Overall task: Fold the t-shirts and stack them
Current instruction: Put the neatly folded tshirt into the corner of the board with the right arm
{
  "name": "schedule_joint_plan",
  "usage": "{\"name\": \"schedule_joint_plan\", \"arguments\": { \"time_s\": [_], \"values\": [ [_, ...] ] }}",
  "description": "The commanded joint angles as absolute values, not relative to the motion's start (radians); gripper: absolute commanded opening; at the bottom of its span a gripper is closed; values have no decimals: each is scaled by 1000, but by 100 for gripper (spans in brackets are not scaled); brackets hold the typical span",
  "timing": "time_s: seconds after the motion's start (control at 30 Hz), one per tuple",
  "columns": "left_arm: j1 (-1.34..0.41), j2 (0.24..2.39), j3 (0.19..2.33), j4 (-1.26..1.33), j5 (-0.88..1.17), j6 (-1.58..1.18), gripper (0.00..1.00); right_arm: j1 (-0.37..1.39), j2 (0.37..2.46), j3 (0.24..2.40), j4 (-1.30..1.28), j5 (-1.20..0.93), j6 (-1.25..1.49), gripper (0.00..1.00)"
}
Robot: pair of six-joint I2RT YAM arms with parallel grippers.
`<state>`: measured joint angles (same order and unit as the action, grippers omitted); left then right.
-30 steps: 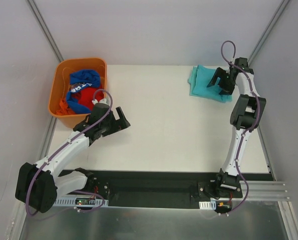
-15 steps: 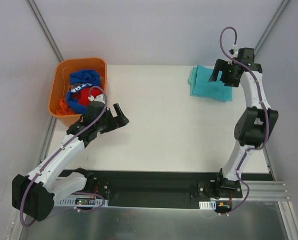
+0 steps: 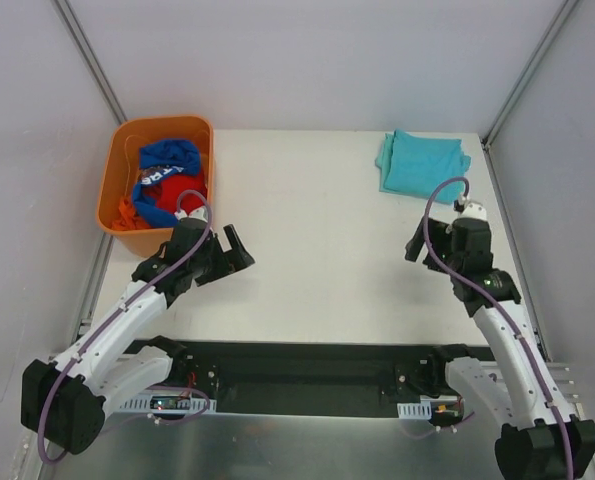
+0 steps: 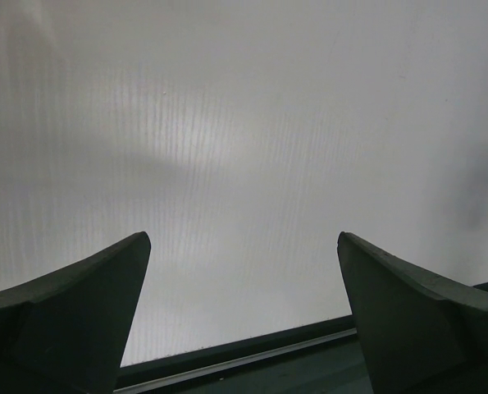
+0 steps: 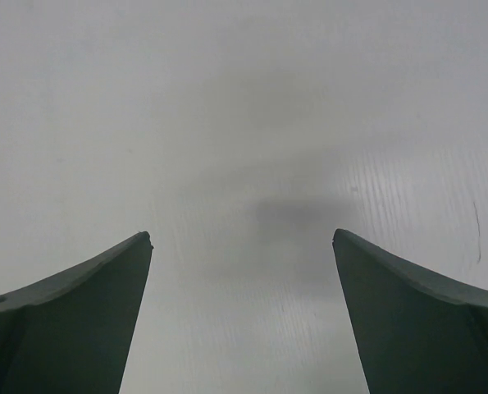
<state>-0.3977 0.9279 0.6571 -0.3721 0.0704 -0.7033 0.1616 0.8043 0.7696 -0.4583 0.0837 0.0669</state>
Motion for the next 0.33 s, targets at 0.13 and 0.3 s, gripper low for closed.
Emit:
{"name": "schedule_joint_plan", "arguments": {
  "time_s": [0.13, 0.3],
  "values": [
    [-393, 859, 601, -385, 35, -729, 99, 173, 703, 563, -433, 230, 190, 97],
    [-393, 838, 591, -388, 17, -738, 99, 176, 666, 557, -414, 239, 184, 97]
  ]
}}
